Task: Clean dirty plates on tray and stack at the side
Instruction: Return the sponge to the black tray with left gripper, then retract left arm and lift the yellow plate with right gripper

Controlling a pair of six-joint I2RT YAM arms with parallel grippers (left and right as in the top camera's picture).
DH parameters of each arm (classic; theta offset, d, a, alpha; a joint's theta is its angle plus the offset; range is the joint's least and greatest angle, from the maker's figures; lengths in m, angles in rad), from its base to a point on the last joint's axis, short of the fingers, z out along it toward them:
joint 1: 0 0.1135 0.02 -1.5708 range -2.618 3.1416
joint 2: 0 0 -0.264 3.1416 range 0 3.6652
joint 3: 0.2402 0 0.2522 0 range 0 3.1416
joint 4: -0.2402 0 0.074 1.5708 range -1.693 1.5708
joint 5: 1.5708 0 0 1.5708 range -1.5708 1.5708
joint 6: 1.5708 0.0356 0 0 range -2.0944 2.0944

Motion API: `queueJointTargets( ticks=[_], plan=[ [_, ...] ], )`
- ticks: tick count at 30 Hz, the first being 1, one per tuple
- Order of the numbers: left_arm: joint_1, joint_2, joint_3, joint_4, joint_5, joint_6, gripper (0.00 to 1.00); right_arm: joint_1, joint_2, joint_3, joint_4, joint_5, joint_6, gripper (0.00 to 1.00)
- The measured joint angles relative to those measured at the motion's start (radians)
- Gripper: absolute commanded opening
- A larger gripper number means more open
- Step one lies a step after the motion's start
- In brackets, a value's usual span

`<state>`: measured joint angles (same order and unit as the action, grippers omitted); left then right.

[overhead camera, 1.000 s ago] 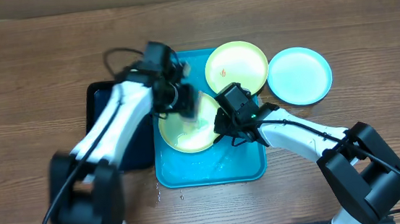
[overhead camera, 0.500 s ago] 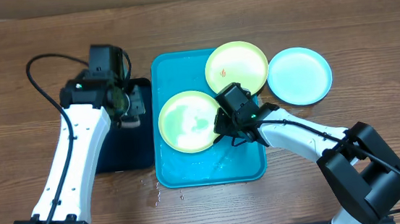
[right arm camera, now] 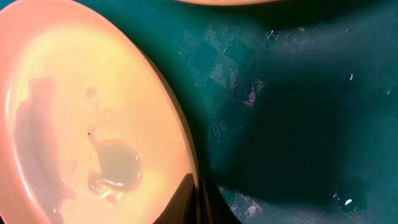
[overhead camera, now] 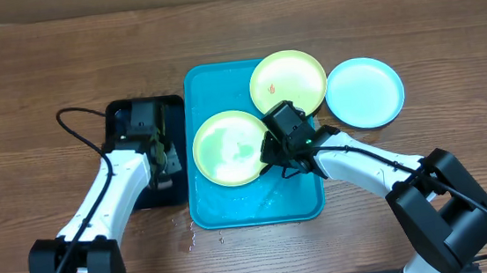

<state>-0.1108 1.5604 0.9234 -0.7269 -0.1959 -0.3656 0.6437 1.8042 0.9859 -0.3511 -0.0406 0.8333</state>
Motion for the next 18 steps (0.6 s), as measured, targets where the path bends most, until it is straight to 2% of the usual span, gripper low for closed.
queueJointTargets(
  ticks=[2,3,6,7,8,12,15,18],
  plan=[
    [0.0,0.0,-0.014,0.006,0.0,0.0,0.05,0.0,0.0,0.0,0.0,0.0,0.001,0.04],
    [0.0,0.0,-0.016,0.011,0.002,0.002,0.09,0.0,0.0,0.0,0.0,0.0,0.001,0.04],
    [0.0,0.0,-0.016,0.019,0.021,0.013,0.45,0.0,0.0,0.0,0.0,0.0,0.0,0.04],
    [0.0,0.0,-0.015,0.011,0.029,0.016,0.52,0.0,0.0,0.0,0.0,0.0,0.0,0.04],
    [0.0,0.0,-0.012,-0.003,0.035,0.023,0.56,0.0,0.0,0.0,0.0,0.0,0.0,0.05],
    [0.0,0.0,0.037,-0.089,0.05,0.025,0.59,0.0,0.0,0.0,0.0,0.0,0.002,0.15],
    [0.0,0.001,0.129,-0.173,0.068,0.024,0.6,0.0,0.001,-0.001,0.006,0.002,0.005,0.26],
    [0.0,0.0,0.237,-0.246,0.097,0.025,0.6,0.0,0.001,-0.001,0.019,0.005,0.0,0.31]
  ],
)
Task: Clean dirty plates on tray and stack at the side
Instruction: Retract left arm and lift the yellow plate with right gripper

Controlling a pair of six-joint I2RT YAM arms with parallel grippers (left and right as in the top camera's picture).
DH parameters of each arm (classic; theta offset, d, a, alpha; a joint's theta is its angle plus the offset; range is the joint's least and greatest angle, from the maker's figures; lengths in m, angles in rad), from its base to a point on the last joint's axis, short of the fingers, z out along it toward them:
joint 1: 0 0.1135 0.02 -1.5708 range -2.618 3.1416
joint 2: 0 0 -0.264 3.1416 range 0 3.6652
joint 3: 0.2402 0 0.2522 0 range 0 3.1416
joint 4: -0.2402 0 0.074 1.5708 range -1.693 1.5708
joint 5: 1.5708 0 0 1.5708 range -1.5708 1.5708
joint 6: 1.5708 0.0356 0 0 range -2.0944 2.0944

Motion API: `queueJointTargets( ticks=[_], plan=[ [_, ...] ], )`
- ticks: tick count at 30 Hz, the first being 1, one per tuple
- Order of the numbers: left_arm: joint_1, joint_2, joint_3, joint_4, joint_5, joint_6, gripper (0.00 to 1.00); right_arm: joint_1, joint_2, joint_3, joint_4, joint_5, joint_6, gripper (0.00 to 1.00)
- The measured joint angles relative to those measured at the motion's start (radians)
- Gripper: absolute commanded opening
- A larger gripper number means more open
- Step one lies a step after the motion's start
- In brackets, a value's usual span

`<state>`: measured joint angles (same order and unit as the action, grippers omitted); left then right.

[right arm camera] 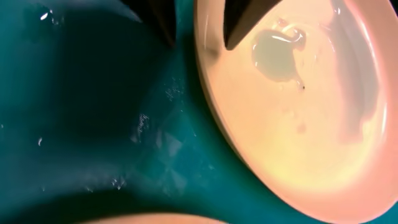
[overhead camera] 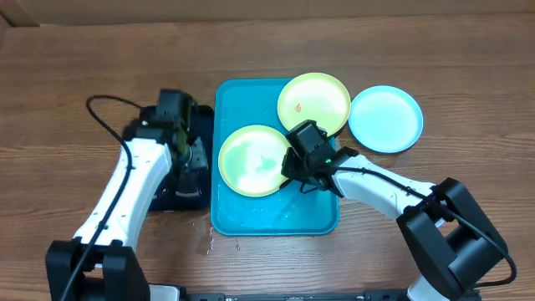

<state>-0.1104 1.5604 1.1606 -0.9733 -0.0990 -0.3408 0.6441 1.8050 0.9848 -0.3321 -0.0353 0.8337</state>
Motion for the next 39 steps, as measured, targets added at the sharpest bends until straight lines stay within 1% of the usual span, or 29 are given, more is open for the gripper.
queueJointTargets(
  ticks=[5,7,10,12,14,15,16,21,23,24,25,29,34,36,39],
  plan=[
    [0.0,-0.032,0.129,-0.068,0.076,0.008,0.61,0.0,0.0,0.0,0.002,0.017,0.0,0.3],
    [0.0,-0.087,0.169,-0.08,0.117,0.008,0.61,0.0,0.0,0.0,0.003,0.02,0.0,0.27],
    [0.0,-0.169,0.201,-0.085,0.145,0.008,0.64,0.0,0.001,-0.005,0.003,0.024,0.0,0.26],
    [0.0,-0.245,0.217,-0.084,0.157,0.008,0.65,0.0,0.006,-0.006,0.006,0.025,0.0,0.24],
    [0.0,-0.315,0.224,-0.083,0.16,0.008,0.76,0.0,0.008,-0.006,0.017,0.024,0.0,0.16],
    [0.0,-0.344,0.225,-0.084,0.16,0.006,0.8,0.0,0.011,-0.006,0.019,0.024,0.0,0.09],
    [0.0,-0.377,0.228,-0.086,0.159,0.011,0.81,0.0,0.015,-0.006,0.023,0.024,0.003,0.04],
    [0.0,-0.457,0.23,-0.108,0.154,0.011,0.82,0.0,0.02,-0.006,0.025,0.023,0.002,0.04],
    [0.0,-0.475,0.23,-0.112,0.151,0.011,0.84,0.0,0.02,0.003,-0.002,0.023,-0.002,0.04],
    [0.0,-0.481,0.23,-0.111,0.15,0.011,0.89,-0.001,0.02,0.011,-0.024,0.022,-0.005,0.04],
    [0.0,-0.49,0.23,-0.111,0.147,0.011,1.0,-0.002,0.019,0.026,-0.063,0.021,-0.01,0.04],
    [0.0,-0.533,0.23,-0.116,0.089,0.015,1.0,-0.007,0.016,0.086,-0.204,0.019,-0.027,0.04],
    [0.0,-0.559,0.23,-0.174,0.008,0.015,1.0,-0.014,-0.008,0.2,-0.342,0.024,-0.052,0.04],
    [0.0,-0.552,0.23,-0.209,-0.005,0.015,1.0,-0.014,-0.019,0.249,-0.372,0.024,-0.061,0.04],
    [0.0,-0.537,0.23,-0.241,-0.014,0.015,1.0,-0.01,-0.034,0.311,-0.37,0.025,-0.072,0.04]
  ],
)
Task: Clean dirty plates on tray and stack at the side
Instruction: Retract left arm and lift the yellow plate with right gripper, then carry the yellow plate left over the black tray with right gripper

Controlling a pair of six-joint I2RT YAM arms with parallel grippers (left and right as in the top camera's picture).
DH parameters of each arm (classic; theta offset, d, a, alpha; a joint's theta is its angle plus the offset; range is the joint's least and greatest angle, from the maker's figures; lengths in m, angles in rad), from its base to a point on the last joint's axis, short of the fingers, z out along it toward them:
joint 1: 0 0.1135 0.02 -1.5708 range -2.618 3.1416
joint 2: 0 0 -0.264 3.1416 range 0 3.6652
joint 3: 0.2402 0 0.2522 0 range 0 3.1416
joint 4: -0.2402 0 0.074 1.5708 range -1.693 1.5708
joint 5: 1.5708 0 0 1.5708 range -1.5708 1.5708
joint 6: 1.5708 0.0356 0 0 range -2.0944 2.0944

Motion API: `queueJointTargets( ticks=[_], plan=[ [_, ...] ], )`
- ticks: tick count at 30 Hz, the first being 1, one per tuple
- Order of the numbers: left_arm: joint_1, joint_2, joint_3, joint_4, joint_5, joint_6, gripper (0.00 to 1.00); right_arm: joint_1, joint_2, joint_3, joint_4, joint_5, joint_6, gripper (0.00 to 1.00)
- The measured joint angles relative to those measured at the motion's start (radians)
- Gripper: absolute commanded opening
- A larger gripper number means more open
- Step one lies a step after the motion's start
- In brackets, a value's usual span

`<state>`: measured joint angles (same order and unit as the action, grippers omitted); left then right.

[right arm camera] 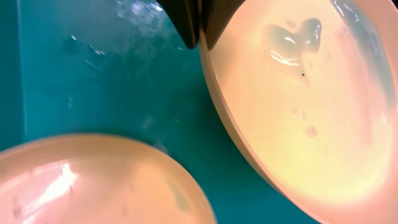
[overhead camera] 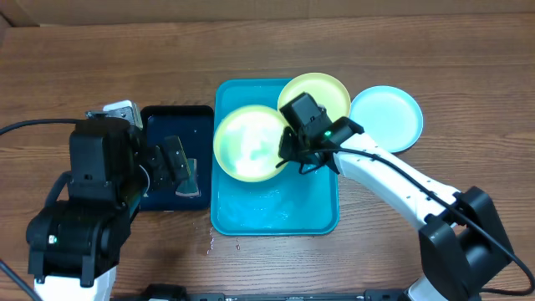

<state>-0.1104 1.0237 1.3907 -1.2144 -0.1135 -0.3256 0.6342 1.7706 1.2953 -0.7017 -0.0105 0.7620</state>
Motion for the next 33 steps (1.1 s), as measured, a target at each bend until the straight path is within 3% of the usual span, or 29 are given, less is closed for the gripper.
queueJointTargets(
  ticks=[10,23,33],
  plan=[
    [0.0,0.043,0.0,-0.013,0.0,-0.001,1.0,0.103,-0.005,0.019,0.245,0.051,-0.004,0.04],
    [0.0,0.111,0.0,-0.013,0.0,-0.001,1.0,0.316,0.098,0.02,0.53,0.335,-0.01,0.04],
    [0.006,0.117,0.0,-0.018,0.072,0.003,1.0,0.382,0.126,0.02,0.761,0.536,-0.278,0.04]
  ],
)
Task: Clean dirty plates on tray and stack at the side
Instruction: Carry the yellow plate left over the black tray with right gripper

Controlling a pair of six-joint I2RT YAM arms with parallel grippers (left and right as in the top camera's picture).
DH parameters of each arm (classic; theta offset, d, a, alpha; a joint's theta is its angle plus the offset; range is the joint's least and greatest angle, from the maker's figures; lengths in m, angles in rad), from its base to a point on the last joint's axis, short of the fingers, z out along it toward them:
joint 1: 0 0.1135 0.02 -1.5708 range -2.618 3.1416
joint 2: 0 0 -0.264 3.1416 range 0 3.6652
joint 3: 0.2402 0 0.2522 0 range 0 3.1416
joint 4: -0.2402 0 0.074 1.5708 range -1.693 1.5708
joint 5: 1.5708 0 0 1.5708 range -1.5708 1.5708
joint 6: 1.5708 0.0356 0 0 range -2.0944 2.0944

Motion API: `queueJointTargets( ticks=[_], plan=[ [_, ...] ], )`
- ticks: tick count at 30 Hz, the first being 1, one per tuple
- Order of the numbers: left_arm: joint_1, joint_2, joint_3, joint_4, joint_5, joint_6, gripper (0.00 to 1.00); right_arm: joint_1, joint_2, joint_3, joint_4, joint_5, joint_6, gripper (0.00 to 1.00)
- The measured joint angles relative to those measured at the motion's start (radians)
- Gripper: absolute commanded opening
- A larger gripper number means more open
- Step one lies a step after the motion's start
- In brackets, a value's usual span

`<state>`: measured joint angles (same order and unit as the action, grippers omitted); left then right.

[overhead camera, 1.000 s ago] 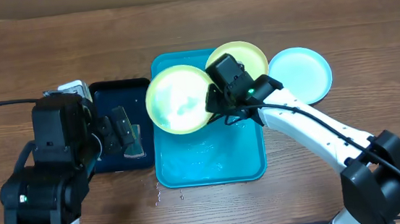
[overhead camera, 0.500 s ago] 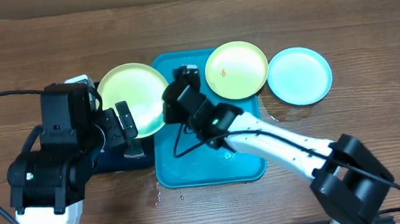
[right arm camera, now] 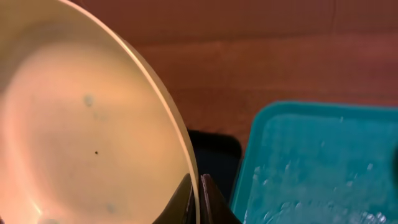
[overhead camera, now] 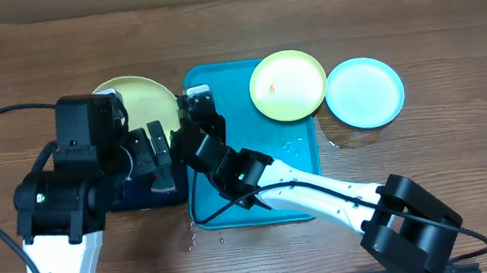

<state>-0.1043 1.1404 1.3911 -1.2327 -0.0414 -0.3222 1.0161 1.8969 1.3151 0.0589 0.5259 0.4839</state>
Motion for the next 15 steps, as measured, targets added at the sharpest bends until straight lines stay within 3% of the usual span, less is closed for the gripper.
queueJointTargets(
  ticks=[6,15],
  plan=[
    [0.0,-0.089,0.03,0.006,0.031,0.0,1.0,0.013,0.048,0.0,0.127,0.076,-0.221,0.04],
    [0.0,-0.238,0.045,0.023,-0.001,0.0,1.0,0.019,0.06,0.006,0.595,0.154,-0.709,0.04]
  ],
)
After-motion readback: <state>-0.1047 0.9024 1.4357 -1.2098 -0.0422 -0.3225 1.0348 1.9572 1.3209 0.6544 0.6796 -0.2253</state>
